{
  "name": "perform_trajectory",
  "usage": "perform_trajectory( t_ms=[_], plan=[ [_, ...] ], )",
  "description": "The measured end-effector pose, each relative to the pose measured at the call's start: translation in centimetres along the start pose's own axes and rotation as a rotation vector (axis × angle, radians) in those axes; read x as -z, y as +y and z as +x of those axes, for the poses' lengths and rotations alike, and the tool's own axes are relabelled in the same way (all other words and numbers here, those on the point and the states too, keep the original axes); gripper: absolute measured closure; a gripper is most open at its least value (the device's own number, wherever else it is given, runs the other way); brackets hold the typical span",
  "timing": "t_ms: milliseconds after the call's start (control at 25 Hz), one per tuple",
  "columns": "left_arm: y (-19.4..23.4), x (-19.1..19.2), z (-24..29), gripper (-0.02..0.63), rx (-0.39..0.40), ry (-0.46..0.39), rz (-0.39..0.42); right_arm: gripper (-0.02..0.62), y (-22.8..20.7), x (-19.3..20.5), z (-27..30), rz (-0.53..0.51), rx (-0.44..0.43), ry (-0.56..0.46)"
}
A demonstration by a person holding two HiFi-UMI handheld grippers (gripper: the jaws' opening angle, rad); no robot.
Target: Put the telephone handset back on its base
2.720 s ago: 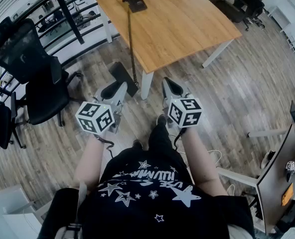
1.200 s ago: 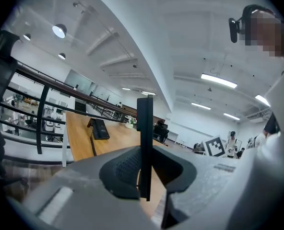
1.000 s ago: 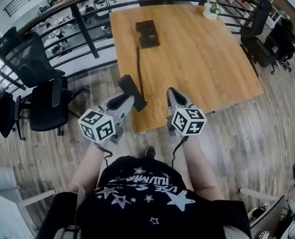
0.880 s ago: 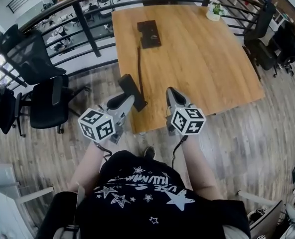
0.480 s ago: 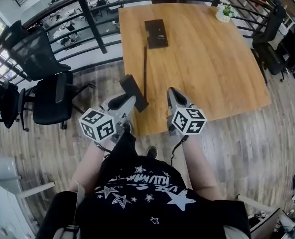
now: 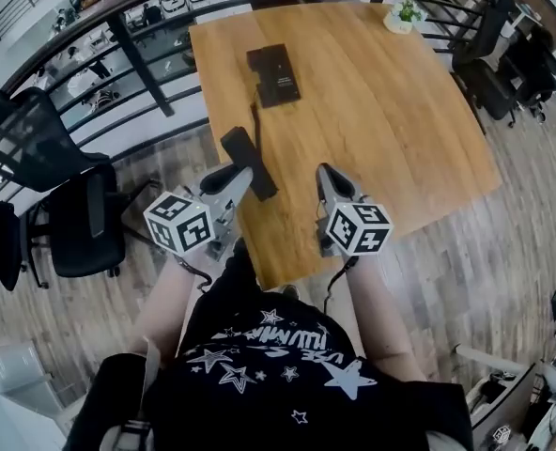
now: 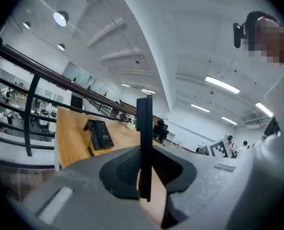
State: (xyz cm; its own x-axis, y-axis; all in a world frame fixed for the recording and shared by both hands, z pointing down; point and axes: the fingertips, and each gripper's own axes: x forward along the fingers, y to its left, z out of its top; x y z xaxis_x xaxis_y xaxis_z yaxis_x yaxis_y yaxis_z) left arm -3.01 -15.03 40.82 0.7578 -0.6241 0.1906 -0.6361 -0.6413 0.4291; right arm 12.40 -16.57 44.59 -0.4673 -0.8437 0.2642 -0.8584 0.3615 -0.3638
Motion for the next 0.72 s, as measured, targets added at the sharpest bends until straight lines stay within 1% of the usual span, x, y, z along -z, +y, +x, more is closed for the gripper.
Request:
perform_trajectory(
  t_ms=[200, 400, 560, 720],
  plan=[
    [4.3, -3.4, 5.0, 0.531, 0.092, 0.022, 0.014, 0.597, -2.1, -1.7, 3.9, 0.005, 0.074, -0.007],
    [8.5, -5.9, 8.8, 0.531, 0.142, 0.053, -0.004, 0.597, -2.9, -2.9, 7.9, 0.013, 0.125, 0.022],
    [12.3, -7.0, 11.4, 0.531, 0.173, 0.073, -0.025, 0.597, -3.4, -3.4, 11.3, 0.008, 0.154, 0.041],
    [15.2, -7.3, 13.8, 0.531, 0.211, 0.108, -0.033, 0.597, -3.9, -3.2, 14.1, 0.017, 0.175, 0.056]
  ],
)
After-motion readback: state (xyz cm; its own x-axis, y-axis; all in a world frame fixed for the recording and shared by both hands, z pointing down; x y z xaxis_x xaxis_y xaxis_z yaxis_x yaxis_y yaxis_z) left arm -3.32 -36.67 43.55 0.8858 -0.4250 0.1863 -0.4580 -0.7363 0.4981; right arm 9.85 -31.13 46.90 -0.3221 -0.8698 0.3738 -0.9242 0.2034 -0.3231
